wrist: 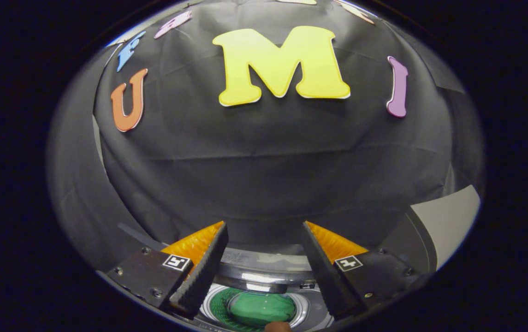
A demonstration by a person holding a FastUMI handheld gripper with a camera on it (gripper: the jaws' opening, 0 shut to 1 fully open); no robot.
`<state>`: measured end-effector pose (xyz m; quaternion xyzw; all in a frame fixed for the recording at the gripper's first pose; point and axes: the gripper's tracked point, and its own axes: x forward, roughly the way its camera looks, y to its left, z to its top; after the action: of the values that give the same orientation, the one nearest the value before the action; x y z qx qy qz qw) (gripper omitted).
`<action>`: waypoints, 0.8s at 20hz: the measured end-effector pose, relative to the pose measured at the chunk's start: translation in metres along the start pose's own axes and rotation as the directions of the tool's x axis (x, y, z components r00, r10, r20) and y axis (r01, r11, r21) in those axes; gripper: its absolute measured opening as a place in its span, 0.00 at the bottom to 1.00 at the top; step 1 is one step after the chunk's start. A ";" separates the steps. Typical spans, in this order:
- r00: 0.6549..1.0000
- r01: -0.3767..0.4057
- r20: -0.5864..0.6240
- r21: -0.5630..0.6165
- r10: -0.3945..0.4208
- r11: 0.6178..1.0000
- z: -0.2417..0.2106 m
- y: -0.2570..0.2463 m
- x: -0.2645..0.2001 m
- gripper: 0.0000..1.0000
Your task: Put the clothes into the washing machine and then close the washing machine lid.
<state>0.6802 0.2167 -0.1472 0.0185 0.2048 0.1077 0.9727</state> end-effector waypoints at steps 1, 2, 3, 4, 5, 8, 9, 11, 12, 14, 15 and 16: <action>1.000 -0.002 0.008 -0.003 0.002 1.000 0.001 0.000 0.000 0.99; 1.000 -0.004 0.012 -0.005 0.004 1.000 0.001 0.000 0.001 0.99; 1.000 -0.007 0.013 -0.007 0.007 1.000 0.001 0.000 0.001 0.99; 1.000 -0.010 0.017 -0.009 0.010 1.000 0.001 0.001 0.001 0.99; 1.000 -0.012 0.024 -0.011 0.012 1.000 0.002 0.001 0.001 0.99; 1.000 -0.023 0.017 -0.010 0.023 1.000 -0.001 0.002 0.001 0.99; 0.999 -0.034 0.009 -0.005 0.034 0.999 -0.004 0.003 -0.001 0.99; 0.998 -0.047 0.036 0.026 0.046 0.999 0.002 0.005 -0.003 0.99; 0.997 -0.054 0.051 0.029 0.052 0.998 0.006 0.007 -0.001 0.99; 0.996 -0.076 0.044 0.015 0.076 0.997 0.002 0.008 -0.003 0.97; 0.996 -0.090 0.029 0.009 0.090 0.996 0.000 0.008 -0.005 0.97; 0.995 -0.099 0.017 0.004 0.099 0.995 -0.002 0.008 -0.007 0.97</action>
<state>0.6717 0.2228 -0.1452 0.0321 0.1956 0.1553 0.9678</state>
